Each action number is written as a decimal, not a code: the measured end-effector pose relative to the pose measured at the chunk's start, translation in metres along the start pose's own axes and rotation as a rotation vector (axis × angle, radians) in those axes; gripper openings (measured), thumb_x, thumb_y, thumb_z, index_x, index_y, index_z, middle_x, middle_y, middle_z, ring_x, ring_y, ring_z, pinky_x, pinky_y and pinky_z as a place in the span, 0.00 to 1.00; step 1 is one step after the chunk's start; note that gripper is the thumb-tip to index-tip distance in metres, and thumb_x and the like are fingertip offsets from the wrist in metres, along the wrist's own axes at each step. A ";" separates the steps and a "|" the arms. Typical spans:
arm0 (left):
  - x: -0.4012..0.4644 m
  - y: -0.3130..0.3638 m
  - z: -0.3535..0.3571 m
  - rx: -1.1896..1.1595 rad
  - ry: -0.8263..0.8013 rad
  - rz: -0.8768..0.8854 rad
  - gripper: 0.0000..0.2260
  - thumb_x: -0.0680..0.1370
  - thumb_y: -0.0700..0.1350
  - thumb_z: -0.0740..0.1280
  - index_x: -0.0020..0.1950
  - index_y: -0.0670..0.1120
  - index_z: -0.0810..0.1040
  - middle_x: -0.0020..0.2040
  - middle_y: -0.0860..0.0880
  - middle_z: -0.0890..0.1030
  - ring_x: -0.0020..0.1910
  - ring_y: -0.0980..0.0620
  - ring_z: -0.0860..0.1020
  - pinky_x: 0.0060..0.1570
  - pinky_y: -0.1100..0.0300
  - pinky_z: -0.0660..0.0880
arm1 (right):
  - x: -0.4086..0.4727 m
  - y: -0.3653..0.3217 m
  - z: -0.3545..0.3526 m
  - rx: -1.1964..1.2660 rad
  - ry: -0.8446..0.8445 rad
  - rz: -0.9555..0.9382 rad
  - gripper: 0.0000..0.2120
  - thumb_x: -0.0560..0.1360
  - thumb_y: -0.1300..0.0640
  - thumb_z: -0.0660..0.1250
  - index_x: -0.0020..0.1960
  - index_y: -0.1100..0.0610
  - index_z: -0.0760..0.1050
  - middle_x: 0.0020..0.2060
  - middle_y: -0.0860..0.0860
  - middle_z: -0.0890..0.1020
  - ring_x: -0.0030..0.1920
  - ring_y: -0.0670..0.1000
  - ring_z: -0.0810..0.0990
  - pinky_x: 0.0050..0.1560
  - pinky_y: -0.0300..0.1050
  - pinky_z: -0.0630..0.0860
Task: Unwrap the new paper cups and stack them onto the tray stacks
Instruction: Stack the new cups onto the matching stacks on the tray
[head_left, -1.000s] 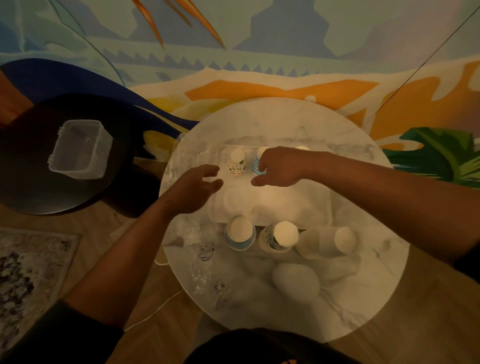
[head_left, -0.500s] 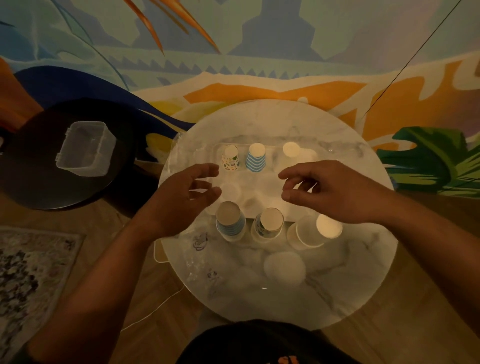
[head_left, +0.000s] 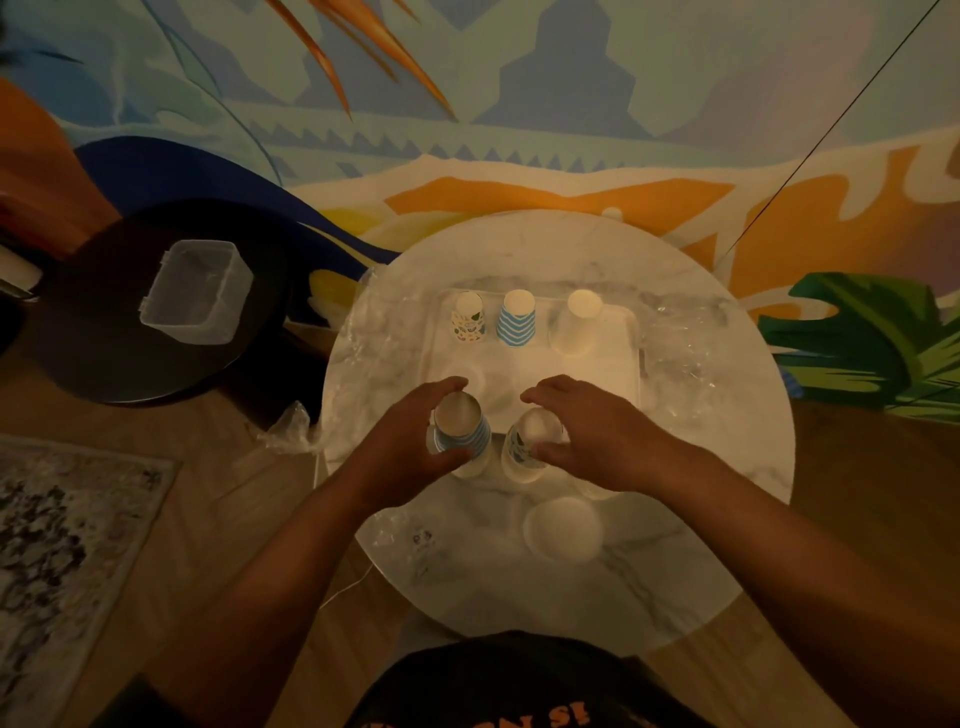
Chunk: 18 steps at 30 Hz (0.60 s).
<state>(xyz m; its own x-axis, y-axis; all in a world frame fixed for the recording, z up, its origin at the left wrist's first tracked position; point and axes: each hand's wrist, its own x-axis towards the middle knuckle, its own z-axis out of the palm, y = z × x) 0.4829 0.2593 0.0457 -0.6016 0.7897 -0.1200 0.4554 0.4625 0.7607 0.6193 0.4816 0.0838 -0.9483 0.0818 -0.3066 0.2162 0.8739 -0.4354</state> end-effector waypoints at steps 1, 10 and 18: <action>0.000 -0.002 0.002 -0.001 0.015 0.008 0.34 0.72 0.46 0.78 0.75 0.50 0.69 0.67 0.60 0.71 0.66 0.62 0.72 0.67 0.57 0.73 | 0.002 -0.001 0.004 -0.021 -0.020 0.004 0.31 0.78 0.44 0.69 0.77 0.49 0.65 0.72 0.49 0.69 0.69 0.54 0.71 0.67 0.50 0.71; 0.002 -0.010 0.009 -0.107 0.077 0.008 0.29 0.73 0.43 0.78 0.72 0.53 0.72 0.67 0.56 0.75 0.63 0.62 0.75 0.57 0.68 0.77 | 0.012 -0.004 0.018 -0.070 -0.108 0.031 0.32 0.78 0.46 0.69 0.78 0.49 0.61 0.73 0.49 0.68 0.67 0.55 0.74 0.64 0.51 0.74; 0.004 -0.013 0.004 -0.062 0.040 0.025 0.29 0.74 0.46 0.78 0.72 0.53 0.73 0.67 0.57 0.76 0.63 0.61 0.75 0.57 0.66 0.77 | 0.013 0.003 0.012 -0.024 -0.092 0.026 0.33 0.76 0.46 0.72 0.76 0.49 0.63 0.69 0.50 0.73 0.67 0.54 0.74 0.65 0.51 0.72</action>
<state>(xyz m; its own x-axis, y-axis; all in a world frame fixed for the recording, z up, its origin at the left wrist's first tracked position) 0.4772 0.2586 0.0326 -0.6165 0.7837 -0.0755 0.4304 0.4158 0.8011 0.6103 0.4789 0.0681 -0.9168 0.0608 -0.3946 0.2336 0.8833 -0.4065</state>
